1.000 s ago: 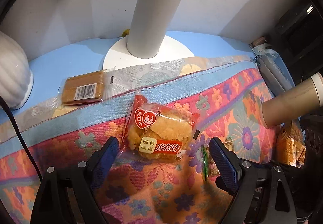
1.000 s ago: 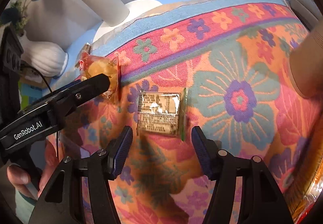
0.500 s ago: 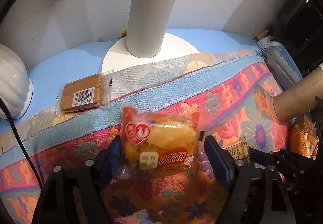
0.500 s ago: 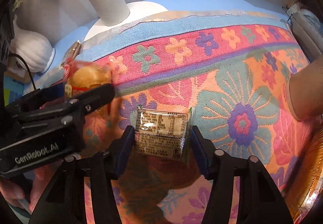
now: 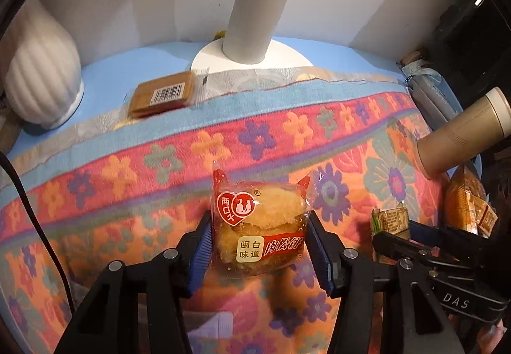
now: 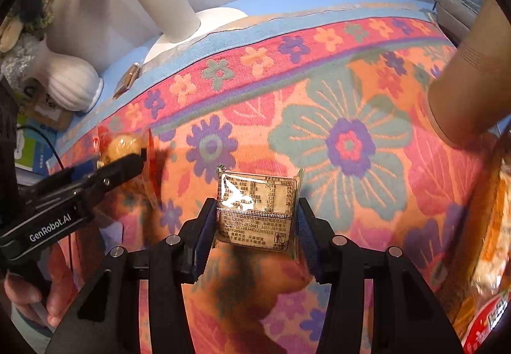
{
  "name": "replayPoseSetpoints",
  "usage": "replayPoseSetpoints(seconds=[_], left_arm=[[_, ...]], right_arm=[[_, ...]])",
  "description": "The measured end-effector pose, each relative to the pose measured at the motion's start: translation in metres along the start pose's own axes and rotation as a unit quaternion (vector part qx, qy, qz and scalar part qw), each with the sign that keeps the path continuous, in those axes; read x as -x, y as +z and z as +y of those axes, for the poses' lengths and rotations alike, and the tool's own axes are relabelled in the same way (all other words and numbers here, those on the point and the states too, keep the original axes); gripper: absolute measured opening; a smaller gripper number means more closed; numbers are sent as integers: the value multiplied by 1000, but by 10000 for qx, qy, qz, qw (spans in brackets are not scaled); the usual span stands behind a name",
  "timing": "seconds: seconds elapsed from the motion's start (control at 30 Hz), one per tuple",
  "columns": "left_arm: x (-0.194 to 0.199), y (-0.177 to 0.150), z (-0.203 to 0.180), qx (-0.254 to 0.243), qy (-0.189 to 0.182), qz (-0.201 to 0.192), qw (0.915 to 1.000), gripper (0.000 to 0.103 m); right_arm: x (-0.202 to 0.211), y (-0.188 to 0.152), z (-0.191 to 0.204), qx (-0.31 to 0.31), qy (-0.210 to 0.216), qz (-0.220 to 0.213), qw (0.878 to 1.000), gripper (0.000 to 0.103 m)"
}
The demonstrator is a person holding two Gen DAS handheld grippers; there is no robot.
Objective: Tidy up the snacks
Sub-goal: 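Carry both held snacks onto the glass plate and open both grippers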
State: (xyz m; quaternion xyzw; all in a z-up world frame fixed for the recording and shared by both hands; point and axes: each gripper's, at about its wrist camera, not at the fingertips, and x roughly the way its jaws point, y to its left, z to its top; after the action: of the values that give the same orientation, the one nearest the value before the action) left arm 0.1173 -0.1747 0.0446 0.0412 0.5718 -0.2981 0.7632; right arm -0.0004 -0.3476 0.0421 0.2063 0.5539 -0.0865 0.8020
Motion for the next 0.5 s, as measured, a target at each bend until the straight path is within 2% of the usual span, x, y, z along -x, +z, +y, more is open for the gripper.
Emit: replayPoseSetpoints(seconds=[0.17,0.37,0.5], left_arm=[[16,-32,-3,193,-62,50,9998,53],[38,-64,-21,83,27,68,9999,53],[52,-74,-37,44,9,-10,10000,53]], right_arm=[[18,-23,-5,-26,118,13,9999,47],[40,-45,-6,-41,449,-13,9990,47],[61,-59,-11,-32,608,-106,9981,47]])
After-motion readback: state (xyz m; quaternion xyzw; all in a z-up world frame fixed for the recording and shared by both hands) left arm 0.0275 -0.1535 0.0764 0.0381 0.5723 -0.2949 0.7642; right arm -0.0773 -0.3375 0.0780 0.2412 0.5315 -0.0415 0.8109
